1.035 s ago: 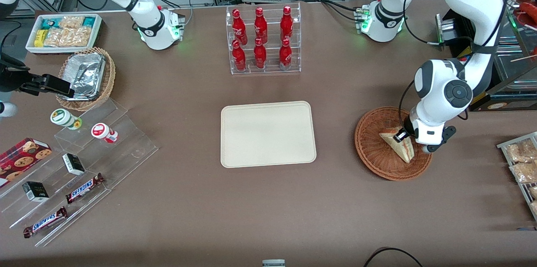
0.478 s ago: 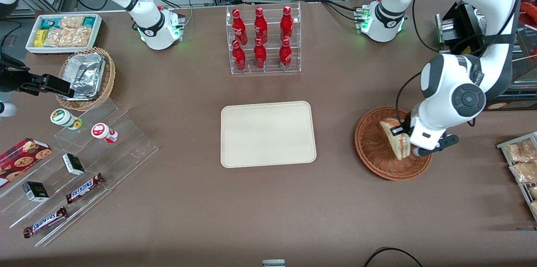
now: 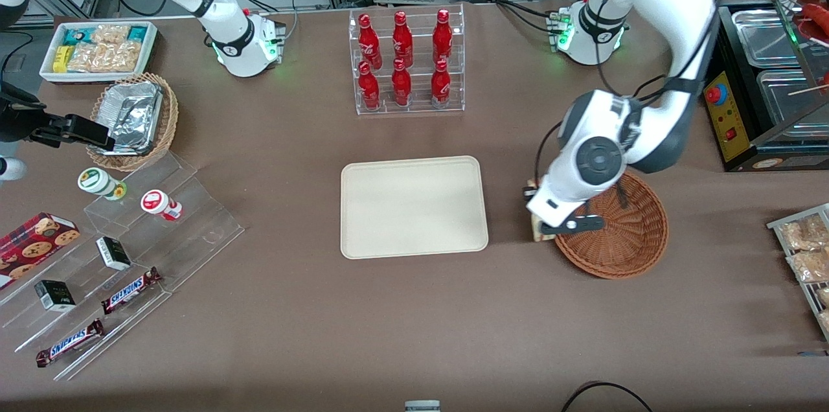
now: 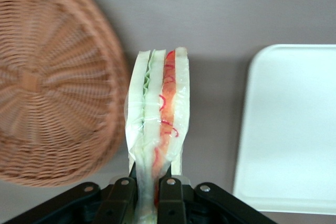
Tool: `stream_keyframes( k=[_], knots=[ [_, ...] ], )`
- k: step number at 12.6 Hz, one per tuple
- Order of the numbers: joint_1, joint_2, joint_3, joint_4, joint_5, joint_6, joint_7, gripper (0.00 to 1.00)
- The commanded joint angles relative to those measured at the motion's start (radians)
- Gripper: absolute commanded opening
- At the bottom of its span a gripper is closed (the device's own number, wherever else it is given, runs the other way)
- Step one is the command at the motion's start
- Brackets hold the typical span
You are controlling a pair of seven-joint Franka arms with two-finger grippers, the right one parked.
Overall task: Place sandwich from basket to tray
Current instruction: 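Lift the sandwich and carry it with the left gripper over the tray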
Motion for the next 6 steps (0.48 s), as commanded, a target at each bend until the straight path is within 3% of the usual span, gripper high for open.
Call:
stream_keyframes(
  k=[1,6],
  knots=[
    [-0.103,0.124,0.010,0.161,-0.001,-0.022,-0.116,0.00],
    [-0.267,0.289,0.009,0.373,-0.010,-0.013,-0.304,0.00]
  ],
)
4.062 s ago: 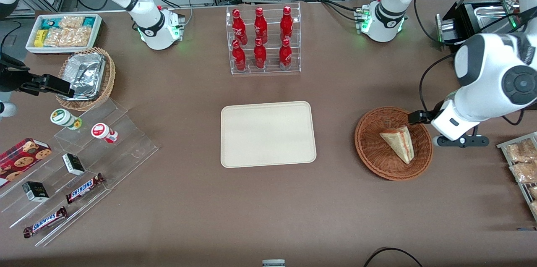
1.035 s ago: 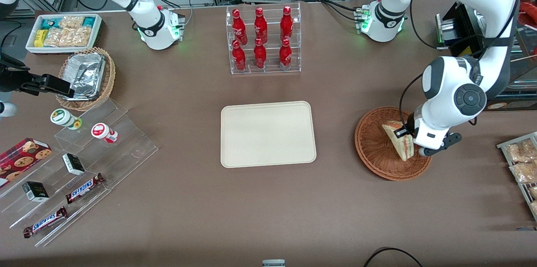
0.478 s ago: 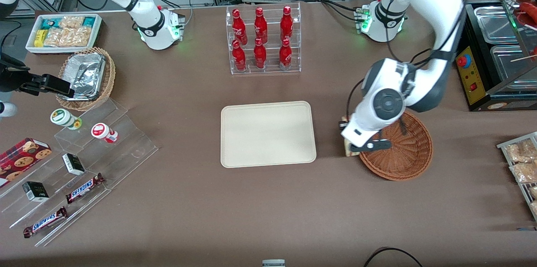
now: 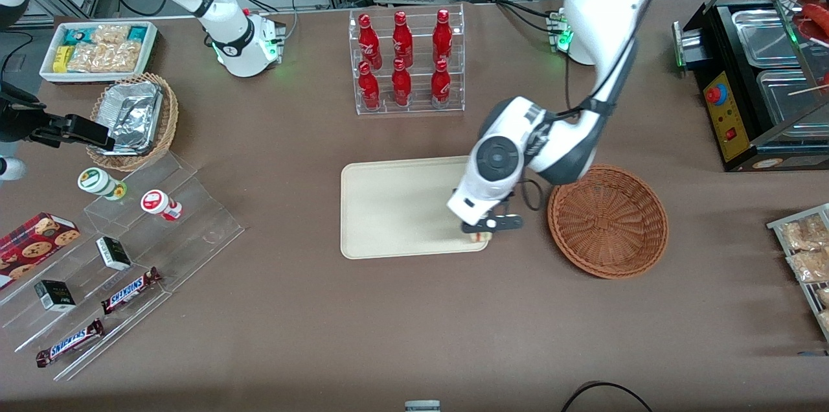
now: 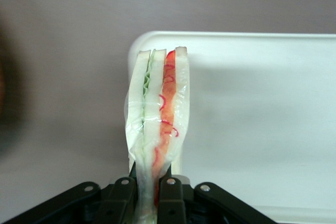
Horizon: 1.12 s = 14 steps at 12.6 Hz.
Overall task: Place sandwich from basket to tray
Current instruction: 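Lift the sandwich and carry it with the left gripper over the tray, then lower the sandwich onto the tray and open the left gripper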
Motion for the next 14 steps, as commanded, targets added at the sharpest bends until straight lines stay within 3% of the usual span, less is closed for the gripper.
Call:
stream_keyframes(
  k=[1,7,14],
  knots=[
    [-0.080,0.123,0.011,0.172,-0.008,-0.015,-0.125,0.00],
    [-0.165,0.197,0.011,0.210,-0.008,0.109,-0.263,0.00],
    [-0.173,0.212,0.011,0.210,-0.011,0.115,-0.302,0.00]
  ],
)
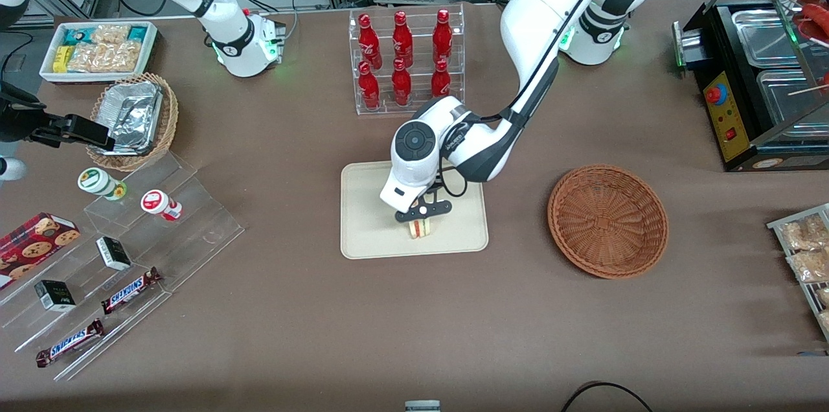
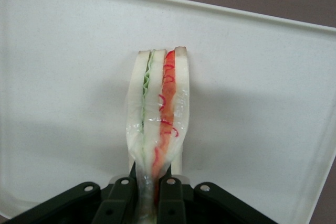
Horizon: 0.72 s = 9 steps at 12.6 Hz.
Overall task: Place sandwich from basket to tray
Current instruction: 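Lower the sandwich onto the tray and open the left gripper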
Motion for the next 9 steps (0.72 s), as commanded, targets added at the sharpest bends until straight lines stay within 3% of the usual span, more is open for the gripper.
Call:
stream_keyframes(
  k=[1,2,6,9],
  knots=[
    [-0.014,0.028,0.010,0.029,-0.011,0.003,-0.024,0.38],
    [-0.014,0.029,0.010,0.029,-0.010,0.003,-0.023,0.99],
    [-0.009,-0.032,0.012,0.044,-0.010,-0.058,-0.009,1.00],
    [-0.003,-0.057,0.012,0.142,-0.008,-0.190,0.020,1.00]
  ],
)
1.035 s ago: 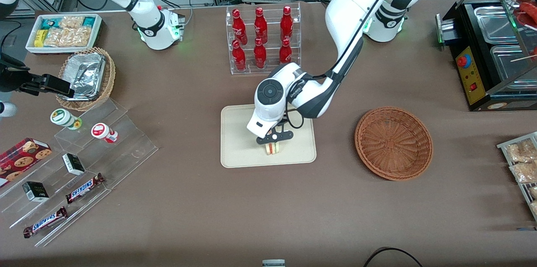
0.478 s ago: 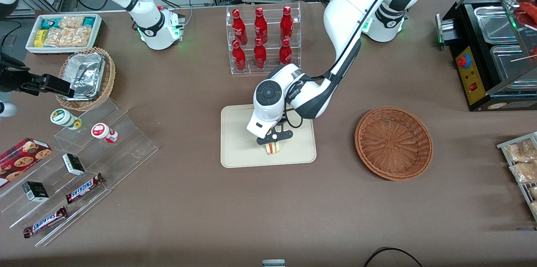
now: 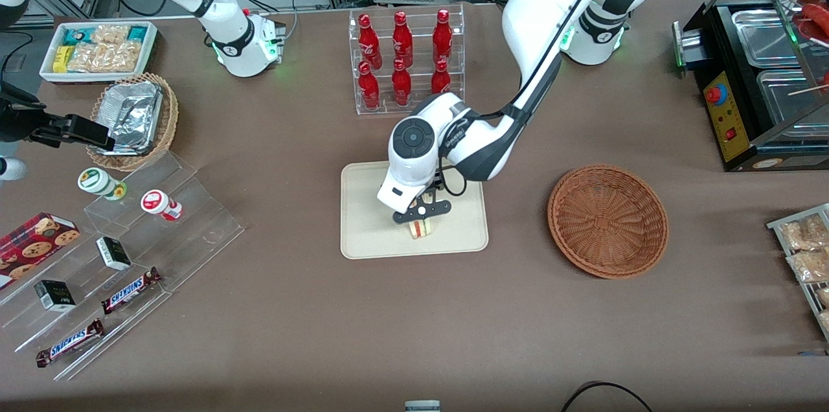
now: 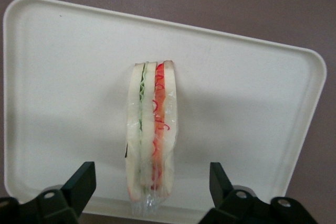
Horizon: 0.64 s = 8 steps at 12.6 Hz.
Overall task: Place sandwich from basket to tray
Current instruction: 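Lower the sandwich onto the tray and open the left gripper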
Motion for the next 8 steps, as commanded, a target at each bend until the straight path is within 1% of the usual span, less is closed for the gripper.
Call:
stream_keyframes(
  k=[1,2,4,5,6,7,8],
  knots=[
    [0.000,-0.039,0.011,0.077,-0.010,-0.128,0.035,1.00],
    [0.003,-0.060,0.014,0.086,-0.011,-0.164,0.066,1.00],
    [0.004,-0.100,0.028,0.086,-0.008,-0.230,0.181,1.00],
    [0.004,-0.123,0.057,0.083,-0.011,-0.288,0.196,1.00],
    [0.004,-0.157,0.112,0.069,-0.022,-0.343,0.206,1.00],
    [0.006,-0.187,0.170,0.042,-0.084,-0.350,0.221,1.00],
    [0.004,-0.227,0.253,-0.002,-0.141,-0.350,0.306,1.00]
  ],
)
